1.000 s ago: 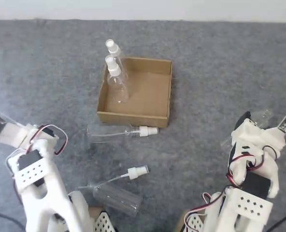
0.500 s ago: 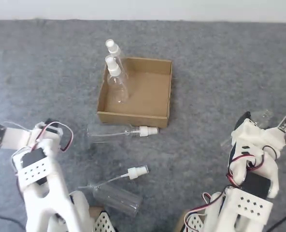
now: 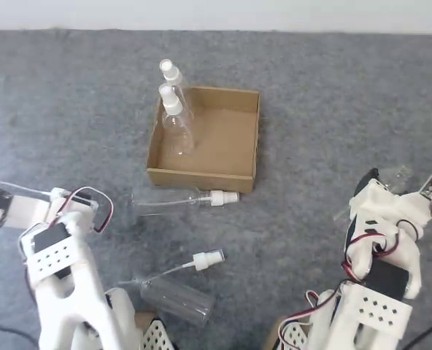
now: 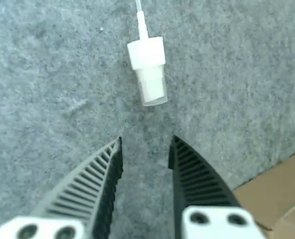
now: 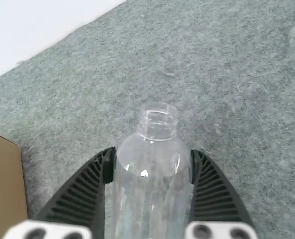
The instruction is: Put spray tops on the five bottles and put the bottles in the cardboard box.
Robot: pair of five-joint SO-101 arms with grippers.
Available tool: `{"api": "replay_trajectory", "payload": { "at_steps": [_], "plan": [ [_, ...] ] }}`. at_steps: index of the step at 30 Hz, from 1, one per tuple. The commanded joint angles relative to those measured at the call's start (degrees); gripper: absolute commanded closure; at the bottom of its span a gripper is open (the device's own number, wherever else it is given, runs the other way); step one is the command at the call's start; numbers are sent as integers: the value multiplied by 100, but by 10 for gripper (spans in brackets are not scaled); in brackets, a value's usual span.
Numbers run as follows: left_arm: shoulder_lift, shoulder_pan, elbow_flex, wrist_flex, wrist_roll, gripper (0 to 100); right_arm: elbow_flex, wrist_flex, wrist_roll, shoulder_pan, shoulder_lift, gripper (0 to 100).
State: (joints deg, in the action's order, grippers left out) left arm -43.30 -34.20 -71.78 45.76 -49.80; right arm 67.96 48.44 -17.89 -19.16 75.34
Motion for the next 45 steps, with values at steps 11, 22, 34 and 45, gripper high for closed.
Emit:
{"api": "replay_trajectory", "payload": {
  "at_steps": [11, 22, 34, 45],
  "plan": [
    [-176, -334, 1587, 1292, 1749, 989, 35, -136, 0, 57, 127, 978],
    [-132, -316, 1930, 1327, 3807, 988, 167, -330, 211, 66, 136, 978],
    [-123, -334, 3073, 2251, 5978, 988, 193, -330, 211, 66, 136, 978],
    [-114, -316, 3952, 3130, 8149, 988, 193, -330, 229, 66, 136, 978]
  ]
}}
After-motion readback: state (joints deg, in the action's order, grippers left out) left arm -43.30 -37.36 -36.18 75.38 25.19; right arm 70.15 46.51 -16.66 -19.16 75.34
